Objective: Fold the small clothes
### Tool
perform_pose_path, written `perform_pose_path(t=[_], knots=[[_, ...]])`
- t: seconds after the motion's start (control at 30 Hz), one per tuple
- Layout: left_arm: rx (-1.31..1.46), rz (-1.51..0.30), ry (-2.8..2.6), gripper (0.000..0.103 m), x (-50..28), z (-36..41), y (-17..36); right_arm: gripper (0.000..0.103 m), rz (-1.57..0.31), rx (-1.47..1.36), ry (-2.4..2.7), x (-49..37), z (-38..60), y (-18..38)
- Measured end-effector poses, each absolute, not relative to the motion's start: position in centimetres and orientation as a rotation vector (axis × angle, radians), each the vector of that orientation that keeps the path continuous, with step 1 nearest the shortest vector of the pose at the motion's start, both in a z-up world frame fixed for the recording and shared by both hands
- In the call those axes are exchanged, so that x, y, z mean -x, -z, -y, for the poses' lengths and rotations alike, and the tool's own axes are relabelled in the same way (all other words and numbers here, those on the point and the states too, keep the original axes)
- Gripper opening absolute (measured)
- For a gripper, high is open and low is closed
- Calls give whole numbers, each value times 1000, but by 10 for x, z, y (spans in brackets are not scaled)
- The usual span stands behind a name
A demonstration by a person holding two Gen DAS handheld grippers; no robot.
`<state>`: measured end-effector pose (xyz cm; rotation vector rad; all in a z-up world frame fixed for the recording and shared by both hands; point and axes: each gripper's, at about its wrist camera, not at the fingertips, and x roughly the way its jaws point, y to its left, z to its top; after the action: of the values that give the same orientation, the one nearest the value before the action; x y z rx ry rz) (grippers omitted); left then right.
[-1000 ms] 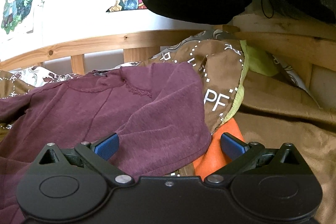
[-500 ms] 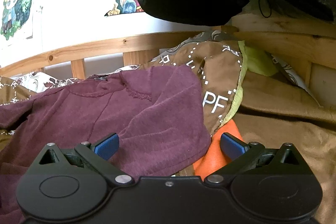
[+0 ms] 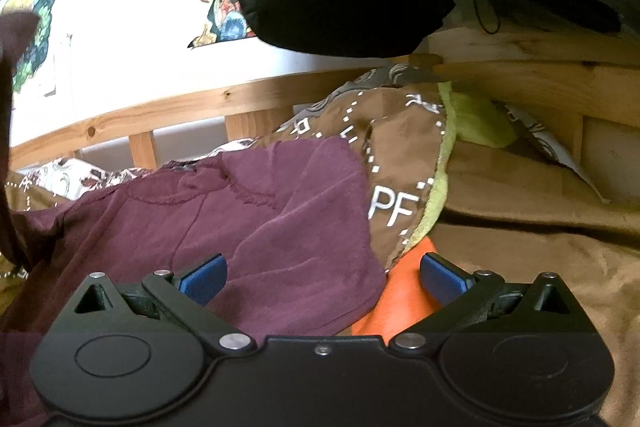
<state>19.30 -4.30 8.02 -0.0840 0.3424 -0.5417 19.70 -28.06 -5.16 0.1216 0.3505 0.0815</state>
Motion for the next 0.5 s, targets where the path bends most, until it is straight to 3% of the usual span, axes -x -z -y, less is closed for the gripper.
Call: perform_pose_path(t=[0.4, 0.47, 0.5], knots=[[76, -579, 601, 7, -206, 75, -19, 102, -352, -184, -20, -200, 304, 52], [87, -613, 596, 17, -203, 73, -17, 102, -356, -187, -17, -200, 304, 53], [94, -624, 593, 32, -200, 70, -16, 102, -358, -188, -16, -201, 304, 53]])
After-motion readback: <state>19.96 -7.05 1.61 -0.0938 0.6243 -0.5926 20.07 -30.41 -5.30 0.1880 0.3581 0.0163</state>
